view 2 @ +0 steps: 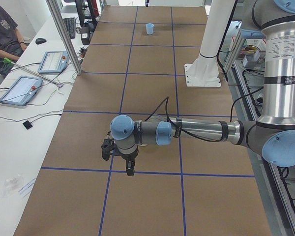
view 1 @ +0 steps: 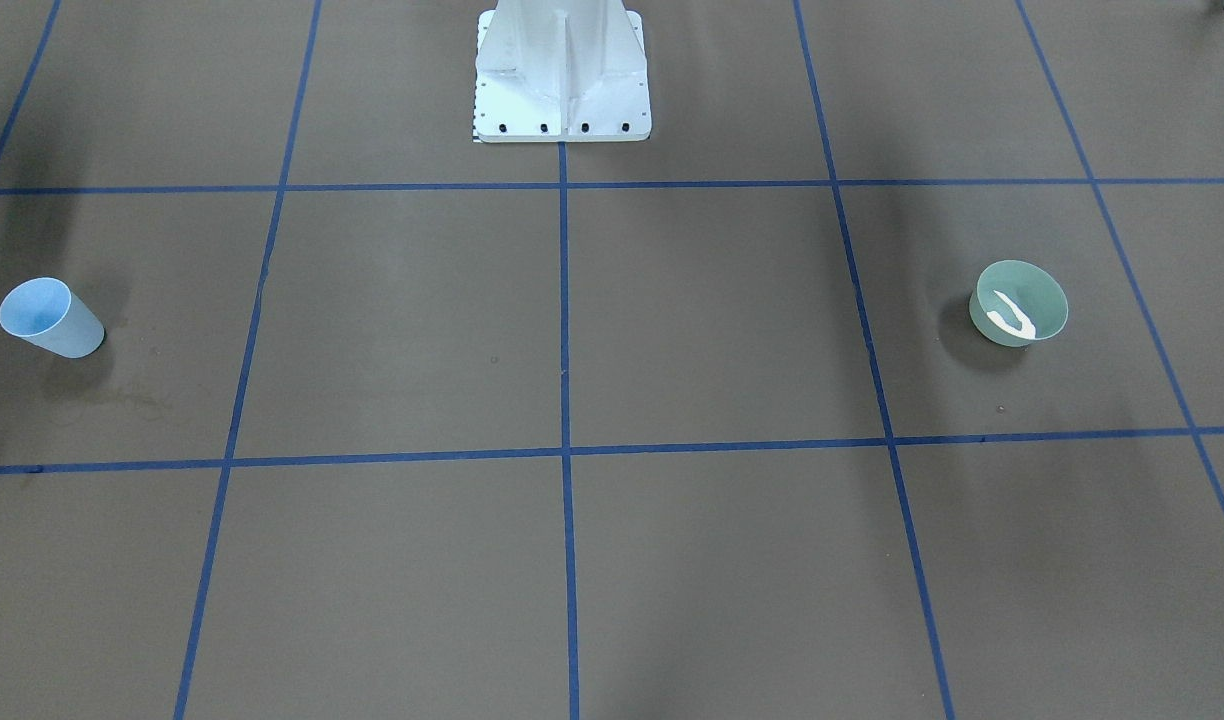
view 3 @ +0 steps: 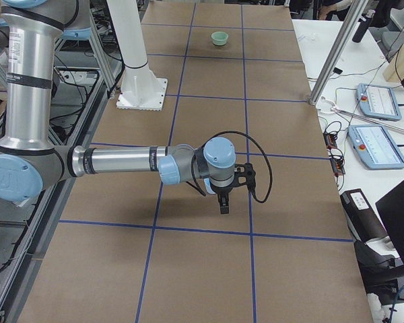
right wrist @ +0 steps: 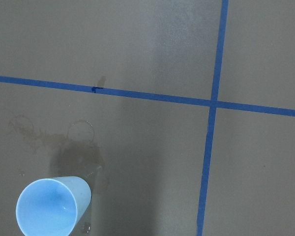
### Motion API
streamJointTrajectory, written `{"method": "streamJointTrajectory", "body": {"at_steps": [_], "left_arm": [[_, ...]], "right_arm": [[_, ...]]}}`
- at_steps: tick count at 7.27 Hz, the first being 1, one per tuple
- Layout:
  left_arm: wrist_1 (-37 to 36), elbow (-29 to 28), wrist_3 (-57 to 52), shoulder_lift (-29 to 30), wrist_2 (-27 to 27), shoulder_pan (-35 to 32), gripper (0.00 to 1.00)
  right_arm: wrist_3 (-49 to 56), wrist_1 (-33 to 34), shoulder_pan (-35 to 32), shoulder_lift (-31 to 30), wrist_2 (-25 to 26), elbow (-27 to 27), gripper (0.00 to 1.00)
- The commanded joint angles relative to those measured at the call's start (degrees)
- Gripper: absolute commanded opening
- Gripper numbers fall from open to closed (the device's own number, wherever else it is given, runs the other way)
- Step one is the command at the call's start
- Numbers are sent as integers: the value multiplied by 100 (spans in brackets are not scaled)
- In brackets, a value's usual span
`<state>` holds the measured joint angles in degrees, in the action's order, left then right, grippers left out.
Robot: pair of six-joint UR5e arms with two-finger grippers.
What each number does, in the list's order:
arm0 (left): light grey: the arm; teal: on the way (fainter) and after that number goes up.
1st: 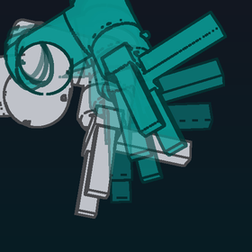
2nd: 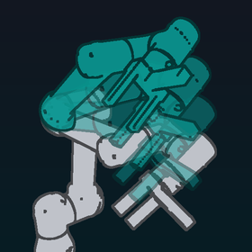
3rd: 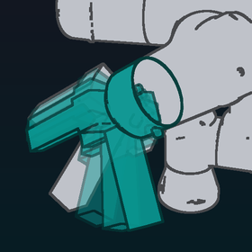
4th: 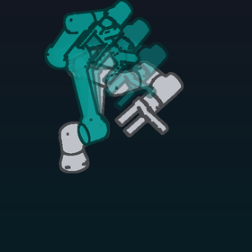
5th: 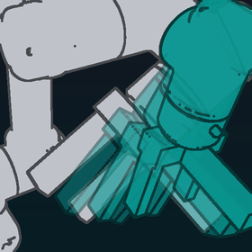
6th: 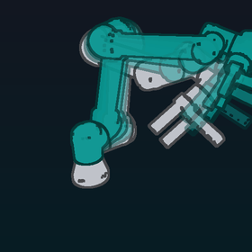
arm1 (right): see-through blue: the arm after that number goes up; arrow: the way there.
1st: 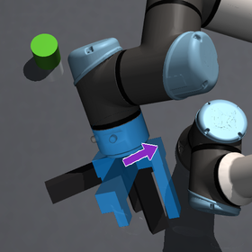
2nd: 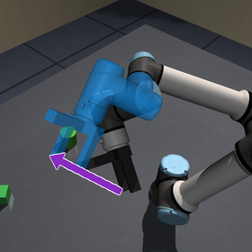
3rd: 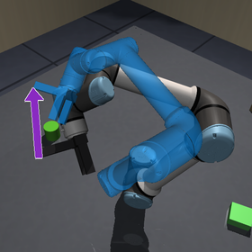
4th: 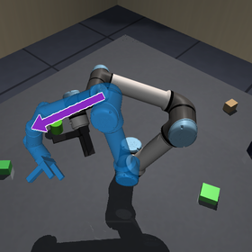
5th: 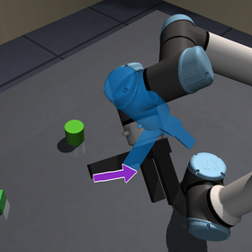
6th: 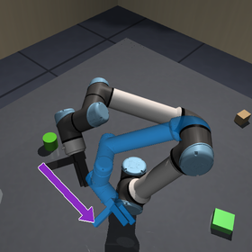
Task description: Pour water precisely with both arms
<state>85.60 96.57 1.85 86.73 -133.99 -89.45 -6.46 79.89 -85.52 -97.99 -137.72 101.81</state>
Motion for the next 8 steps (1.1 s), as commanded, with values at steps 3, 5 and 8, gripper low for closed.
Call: {"method": "streamJointTrajectory", "body": {"at_steps": [3, 5, 8], "left_arm": [[-237, 19, -405, -69, -125, -2, 100], [-228, 2, -405, -60, -382, -2, 100], [-201, -15, -414, -77, -347, -2, 100]], "right_arm": [[-5, -26, 0, -10, 0, -3, 100], [-5, -26, 0, -1, 0, 6, 100], [22, 9, 78, 17, 332, -3, 100]]}}
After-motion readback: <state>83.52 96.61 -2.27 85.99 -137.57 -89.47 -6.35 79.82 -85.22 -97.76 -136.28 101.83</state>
